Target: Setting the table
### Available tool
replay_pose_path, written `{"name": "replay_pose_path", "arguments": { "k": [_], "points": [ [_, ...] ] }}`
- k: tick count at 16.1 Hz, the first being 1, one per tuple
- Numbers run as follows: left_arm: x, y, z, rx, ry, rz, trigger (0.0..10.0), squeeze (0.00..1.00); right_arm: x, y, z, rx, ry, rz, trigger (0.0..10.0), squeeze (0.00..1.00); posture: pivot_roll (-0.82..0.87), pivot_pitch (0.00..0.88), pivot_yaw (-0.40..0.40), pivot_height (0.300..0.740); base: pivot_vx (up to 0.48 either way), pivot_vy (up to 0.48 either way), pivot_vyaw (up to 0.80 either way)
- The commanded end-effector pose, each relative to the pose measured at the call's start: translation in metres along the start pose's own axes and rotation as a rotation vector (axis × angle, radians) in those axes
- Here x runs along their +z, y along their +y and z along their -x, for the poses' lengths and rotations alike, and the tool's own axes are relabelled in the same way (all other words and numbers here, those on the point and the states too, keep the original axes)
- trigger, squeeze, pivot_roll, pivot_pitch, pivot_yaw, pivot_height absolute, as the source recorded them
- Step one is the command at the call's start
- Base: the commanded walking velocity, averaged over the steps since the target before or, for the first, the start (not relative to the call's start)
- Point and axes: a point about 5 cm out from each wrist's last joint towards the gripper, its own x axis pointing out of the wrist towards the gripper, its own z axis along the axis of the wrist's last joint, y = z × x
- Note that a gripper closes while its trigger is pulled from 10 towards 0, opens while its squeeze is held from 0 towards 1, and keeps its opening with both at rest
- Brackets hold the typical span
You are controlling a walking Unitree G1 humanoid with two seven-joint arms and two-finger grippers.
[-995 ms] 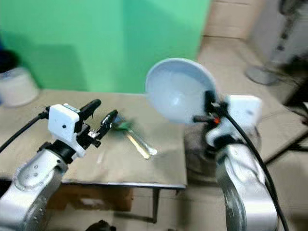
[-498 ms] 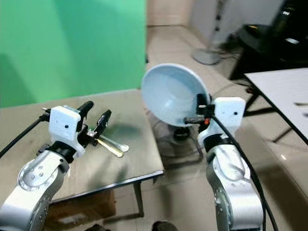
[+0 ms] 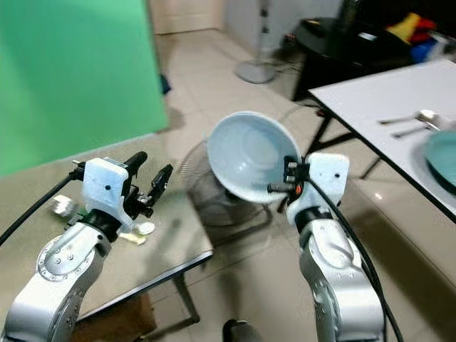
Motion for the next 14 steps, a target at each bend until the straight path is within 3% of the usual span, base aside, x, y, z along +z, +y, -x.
{"name": "replay_pose_path", "arguments": {
  "k": [1,3,13,14],
  "points": [
    [0.0024,0.0061,-0.0022,0.046,-0.013,-0.007,10.0,0.0,0.0091,0.0026,0.0026,0.005,-0.047,0.018,10.0,0.0,0.14,0.0,-0.004,0.727,0.0,0.0,-0.8],
    [0.0011,0.0075,-0.0015,0.053,-0.008,-0.017,10.0,0.0,0.0092,0.0028,0.0018,0.004,-0.043,0.014,10.0,0.0,0.14,0.0,-0.008,0.727,0.0,0.0,-0.8],
    [0.0033,0.0092,-0.0023,0.046,-0.01,-0.03,10.0,0.0,0.0072,0.0043,0.0033,0.011,-0.024,-0.009,10.0,0.0,0.13,0.0,-0.001,0.727,0.0,0.0,0.0],
    [0.0039,0.0092,-0.0021,0.041,-0.011,-0.03,10.0,0.0,0.0068,0.0045,0.004,0.012,-0.021,-0.011,10.0,0.0,0.13,0.0,-0.001,0.727,0.0,0.0,-0.8]
  ]
}}
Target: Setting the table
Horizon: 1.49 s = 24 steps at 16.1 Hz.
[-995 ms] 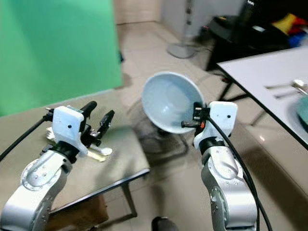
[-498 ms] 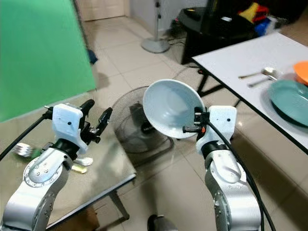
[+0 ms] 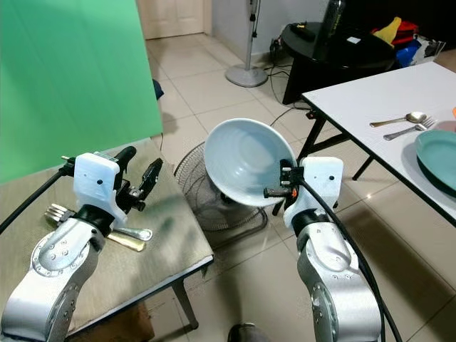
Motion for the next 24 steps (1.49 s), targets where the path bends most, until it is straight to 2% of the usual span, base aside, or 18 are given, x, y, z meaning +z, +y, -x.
{"name": "replay_pose_path", "arguments": {
  "k": [1,5,7,20,24],
  "points": [
    [0.002,-0.0017,-0.0015,-0.016,-0.006,-0.004,10.0,0.0,0.0077,-0.0028,0.0035,-0.009,-0.034,-0.004,10.0,0.0,0.13,0.0,-0.001,0.727,0.0,0.0,-0.8],
    [0.0019,-0.0014,-0.0041,-0.018,-0.008,-0.01,10.0,0.0,0.0084,-0.0027,0.0017,-0.007,-0.038,-0.006,10.0,0.0,0.13,0.0,0.001,0.727,0.0,0.0,-0.79],
    [0.0014,-0.0006,-0.0037,-0.016,-0.004,-0.013,10.0,0.0,0.0082,-0.002,0.0021,-0.006,-0.038,-0.008,10.0,0.0,0.13,0.0,0.002,0.727,0.0,0.0,0.0],
    [0.0007,0.002,-0.0058,-0.014,0.003,-0.011,10.0,0.0,0.008,-0.0019,0.0007,-0.005,-0.021,-0.007,10.0,0.0,0.13,0.0,0.006,0.727,0.0,-0.315,0.0],
    [-0.0003,0.0026,-0.0096,-0.019,0.006,-0.008,10.0,0.0,0.007,-0.0048,0.0015,-0.035,-0.011,-0.013,10.0,0.0,0.12,0.0,0.018,0.727,0.0,-0.342,-0.78]
  ]
}}
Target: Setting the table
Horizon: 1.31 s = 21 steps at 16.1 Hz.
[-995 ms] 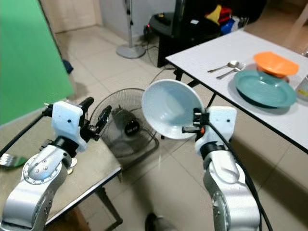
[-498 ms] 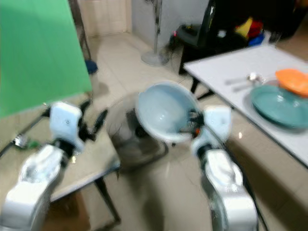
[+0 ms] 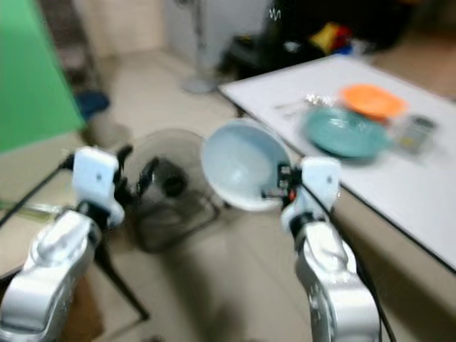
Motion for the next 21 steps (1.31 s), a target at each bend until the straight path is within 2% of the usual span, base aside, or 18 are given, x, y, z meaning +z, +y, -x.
{"name": "replay_pose_path", "arguments": {
  "k": [1,11,13,16,18,21],
  "points": [
    [0.0,-0.003,-0.003,-0.016,-0.004,0.008,10.0,0.0,0.009,-0.005,0.001,-0.026,-0.037,0.005,10.0,0.0,0.11,0.0,0.02,0.727,0.0,-0.341,-0.8],
    [0.001,-0.003,-0.013,-0.042,-0.014,0.007,10.0,0.0,0.011,-0.008,0.004,-0.059,-0.044,-0.002,10.0,0.0,0.08,0.0,0.05,0.727,0.0,-0.342,-0.8],
    [-0.003,-0.004,-0.013,-0.053,0.017,0.066,10.0,0.0,0.01,-0.008,0.005,-0.07,-0.042,-0.008,10.0,0.0,0.08,0.0,0.055,0.727,0.0,0.24,-0.8],
    [-0.003,0.001,-0.014,-0.03,0.014,0.058,10.0,0.0,0.01,-0.01,0.005,-0.084,-0.033,-0.01,10.0,0.0,0.08,0.0,0.062,0.727,0.0,0.436,-0.74],
    [-0.001,0.001,-0.015,-0.02,0.001,0.094,10.0,0.0,0.009,-0.012,0.004,-0.091,-0.019,-0.018,10.0,0.0,0.07,0.0,0.064,0.727,0.0,0.0,0.0],
    [-0.002,0.001,-0.014,-0.035,0.004,0.09,10.0,0.0,0.01,-0.013,0.001,-0.067,-0.002,-0.053,10.0,0.0,0.07,0.0,0.067,0.727,0.0,0.0,0.0]
  ]
}}
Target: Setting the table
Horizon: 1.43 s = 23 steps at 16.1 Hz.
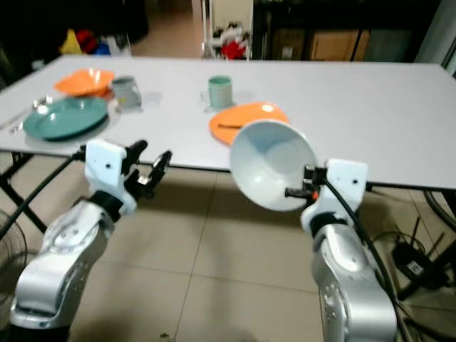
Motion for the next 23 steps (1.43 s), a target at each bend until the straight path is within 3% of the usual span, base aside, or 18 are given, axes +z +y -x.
{"name": "replay_pose_path", "arguments": {
  "k": [1,4,8,16,23],
  "points": [
    [0.0,0.003,0.001,0.003,-0.002,0.002,10.0,0.0,0.011,0.004,-0.003,0.038,-0.038,-0.024,10.0,0.0,0.07,0.0,0.067,0.727,0.255,0.0,0.0],
    [0.0,0.001,0.002,-0.004,-0.004,0.007,10.0,0.0,0.016,-0.002,-0.006,0.005,-0.038,-0.078,10.0,0.0,0.08,0.0,0.063,0.727,0.35,0.0,-0.25],
    [0.0,0.0,0.003,-0.013,-0.002,0.003,10.0,0.0,0.018,-0.003,-0.008,0.014,-0.036,-0.079,10.0,0.0,0.08,0.0,0.058,0.727,0.364,0.0,-0.76],
    [-0.001,0.001,0.005,-0.008,-0.007,0.002,10.0,0.0,0.024,0.002,-0.012,0.078,-0.038,-0.098,10.0,0.0,0.08,0.0,0.049,0.727,0.367,0.0,0.0],
    [-0.001,0.003,0.008,-0.002,-0.013,-0.002,10.0,0.0,0.024,0.004,-0.016,0.094,-0.04,-0.059,10.0,0.0,0.09,0.0,0.045,0.727,0.374,0.0,0.0]
  ]
}}
